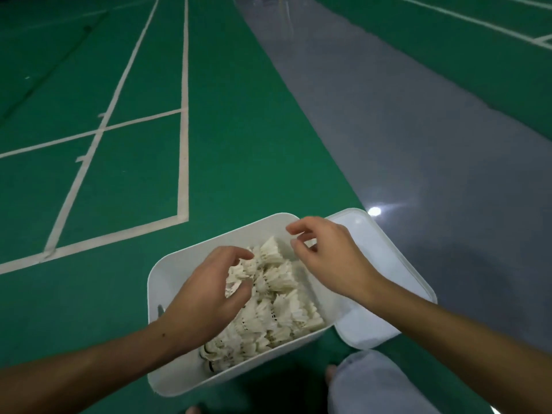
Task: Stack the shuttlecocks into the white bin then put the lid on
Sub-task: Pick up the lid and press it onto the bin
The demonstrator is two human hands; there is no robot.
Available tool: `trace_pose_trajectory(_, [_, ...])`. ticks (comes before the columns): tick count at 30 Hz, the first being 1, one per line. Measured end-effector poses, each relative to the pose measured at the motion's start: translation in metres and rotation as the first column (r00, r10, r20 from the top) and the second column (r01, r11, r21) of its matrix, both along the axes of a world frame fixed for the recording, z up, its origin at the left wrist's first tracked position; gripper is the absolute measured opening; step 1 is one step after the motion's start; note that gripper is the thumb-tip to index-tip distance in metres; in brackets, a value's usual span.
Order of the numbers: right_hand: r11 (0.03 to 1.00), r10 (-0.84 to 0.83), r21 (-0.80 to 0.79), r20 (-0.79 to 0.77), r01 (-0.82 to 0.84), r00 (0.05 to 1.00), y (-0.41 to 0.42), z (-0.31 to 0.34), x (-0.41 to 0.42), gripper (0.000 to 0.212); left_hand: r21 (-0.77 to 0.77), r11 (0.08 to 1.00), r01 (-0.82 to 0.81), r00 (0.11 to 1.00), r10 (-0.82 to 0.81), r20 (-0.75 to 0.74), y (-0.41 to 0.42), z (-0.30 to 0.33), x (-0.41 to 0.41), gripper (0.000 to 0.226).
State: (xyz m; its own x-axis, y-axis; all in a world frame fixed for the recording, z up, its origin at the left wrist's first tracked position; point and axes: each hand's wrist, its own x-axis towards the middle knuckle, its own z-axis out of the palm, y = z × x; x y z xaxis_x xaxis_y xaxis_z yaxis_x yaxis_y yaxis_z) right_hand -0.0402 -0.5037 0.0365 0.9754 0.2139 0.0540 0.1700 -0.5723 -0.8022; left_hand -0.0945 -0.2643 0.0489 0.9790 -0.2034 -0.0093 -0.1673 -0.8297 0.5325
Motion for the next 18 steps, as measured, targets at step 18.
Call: trace_pose_trajectory(18, [0.919,-0.369,-0.178,-0.084,0.351,0.925,-0.172,-0.132,-0.032,0.021,-0.289,0.928,-0.236,0.913,0.11,-0.392,-0.229,-0.098,-0.068,0.054])
